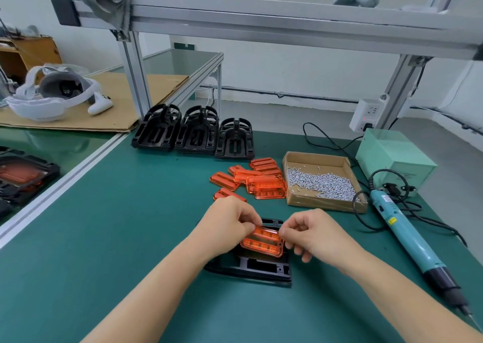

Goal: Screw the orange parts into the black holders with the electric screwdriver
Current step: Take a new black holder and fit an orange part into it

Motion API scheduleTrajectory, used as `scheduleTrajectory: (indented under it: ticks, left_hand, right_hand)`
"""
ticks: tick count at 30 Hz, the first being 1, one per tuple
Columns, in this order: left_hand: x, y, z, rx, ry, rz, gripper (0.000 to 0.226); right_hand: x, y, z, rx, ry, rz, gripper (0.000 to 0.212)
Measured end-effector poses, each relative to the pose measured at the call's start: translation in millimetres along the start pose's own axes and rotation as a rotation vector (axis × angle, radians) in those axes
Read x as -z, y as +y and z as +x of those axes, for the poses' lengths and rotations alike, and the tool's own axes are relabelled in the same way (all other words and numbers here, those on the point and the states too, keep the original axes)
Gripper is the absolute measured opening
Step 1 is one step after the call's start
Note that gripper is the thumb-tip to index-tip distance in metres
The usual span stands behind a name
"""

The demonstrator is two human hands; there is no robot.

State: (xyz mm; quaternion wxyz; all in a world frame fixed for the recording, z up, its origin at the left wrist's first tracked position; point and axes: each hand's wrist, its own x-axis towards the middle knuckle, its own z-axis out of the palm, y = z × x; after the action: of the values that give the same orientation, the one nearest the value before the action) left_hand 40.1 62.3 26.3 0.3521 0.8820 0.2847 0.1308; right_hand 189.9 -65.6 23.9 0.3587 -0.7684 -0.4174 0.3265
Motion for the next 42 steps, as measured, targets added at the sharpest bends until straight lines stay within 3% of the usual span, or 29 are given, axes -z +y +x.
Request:
scheduleTrajectory:
  ticks: [10,16,21,29,34,38,42]
  left_hand:
    - [-8,-4,-2,-0.101,0.086,0.247,0.017]
    - [-10,-11,-9,-0.189,0.061,0.202,0.014]
    - [-10,-16,-15,-0.263,0.014,0.209,0.029]
    - [-15,-17,-20,-0.287,0.083,0.251,0.031]
    - [-11,-21,-20,-0.261,0.087,0.182,0.038]
    - [-10,-23,-19,-0.214,0.106,0.203,0.04]
    - [-9,-26,-20,-0.217,0.073,0.214,0.04]
  right_hand:
    - [-11,4,8,0.041,0.089,-0.231,0.016]
    - [-13,10,4,0.181,0.131,-0.385,0.018]
    - [-8,14,7,0.078,0.079,-0.201,0.018]
    - [-11,8,7,0.135,0.114,-0.392,0.013]
    - [-6,12,1,0.132,0.106,-0.258,0.013]
    - [-9,13,-3,0.23,0.148,-0.293,0.006]
    - [-14,10,-3,0.281,0.079,-0.485,0.023]
